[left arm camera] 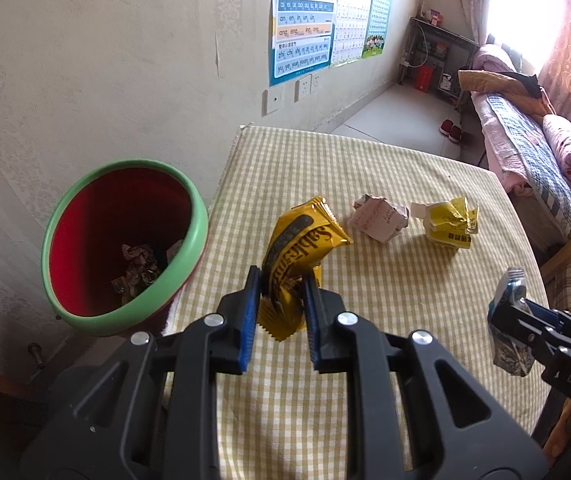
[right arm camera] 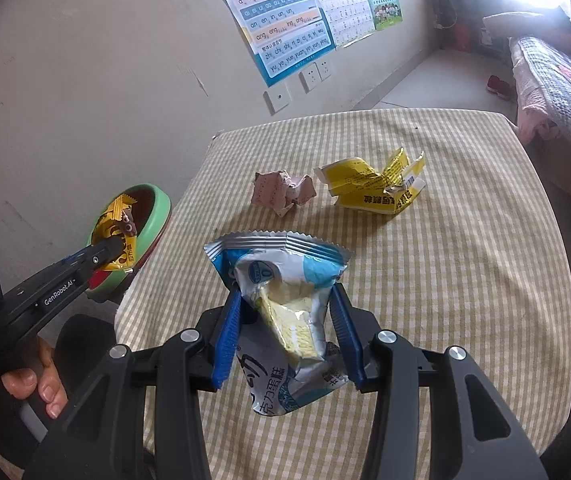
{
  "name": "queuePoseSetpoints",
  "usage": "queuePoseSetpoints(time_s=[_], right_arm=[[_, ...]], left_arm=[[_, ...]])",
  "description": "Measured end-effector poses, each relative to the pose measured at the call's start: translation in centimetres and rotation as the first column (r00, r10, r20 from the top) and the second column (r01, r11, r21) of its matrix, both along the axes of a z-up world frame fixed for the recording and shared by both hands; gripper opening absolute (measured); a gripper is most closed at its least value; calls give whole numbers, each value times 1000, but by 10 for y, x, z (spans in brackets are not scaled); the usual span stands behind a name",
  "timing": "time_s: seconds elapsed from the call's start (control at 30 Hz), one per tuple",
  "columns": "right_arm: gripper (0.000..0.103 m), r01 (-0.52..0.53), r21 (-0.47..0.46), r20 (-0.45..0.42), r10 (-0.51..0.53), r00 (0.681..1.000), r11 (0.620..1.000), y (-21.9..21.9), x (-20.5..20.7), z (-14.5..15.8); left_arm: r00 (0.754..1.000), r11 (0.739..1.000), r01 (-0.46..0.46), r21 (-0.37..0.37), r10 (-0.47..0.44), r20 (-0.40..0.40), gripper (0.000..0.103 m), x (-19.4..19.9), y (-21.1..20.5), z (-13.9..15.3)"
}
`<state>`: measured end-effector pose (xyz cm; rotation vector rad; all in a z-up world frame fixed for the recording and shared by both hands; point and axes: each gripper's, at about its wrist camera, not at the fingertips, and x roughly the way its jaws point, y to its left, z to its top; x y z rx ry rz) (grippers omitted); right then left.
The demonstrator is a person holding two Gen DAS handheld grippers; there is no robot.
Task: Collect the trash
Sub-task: 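Lift and carry both wrappers toward the red bin with both grippers, then open both grippers over the red bin to drop the wrappers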
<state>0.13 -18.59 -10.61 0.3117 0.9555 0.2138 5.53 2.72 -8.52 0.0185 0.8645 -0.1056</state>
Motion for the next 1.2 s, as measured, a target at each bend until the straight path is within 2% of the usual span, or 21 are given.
queuePoseSetpoints(time_s=[0.3, 0.87, 1.0, 1.2], right_arm=[[44, -44, -2, -8, 44, 999, 999, 16, 7, -3], [44, -169, -13, 7, 169, 986, 986, 77, 37, 5], [44, -207, 15, 8, 207, 978, 978, 100, 55, 6], [44, -266, 121, 6, 267, 964, 957, 142, 90, 8]], left_arm=[[998, 998, -52, 19, 51, 38, 19, 4, 16, 10], [991, 992, -124, -5, 124, 49, 19, 10, 53, 13], [983, 984, -178, 1, 177, 43, 19, 17, 77, 11], [956, 956, -292, 12, 291, 24, 19, 35, 130, 6]])
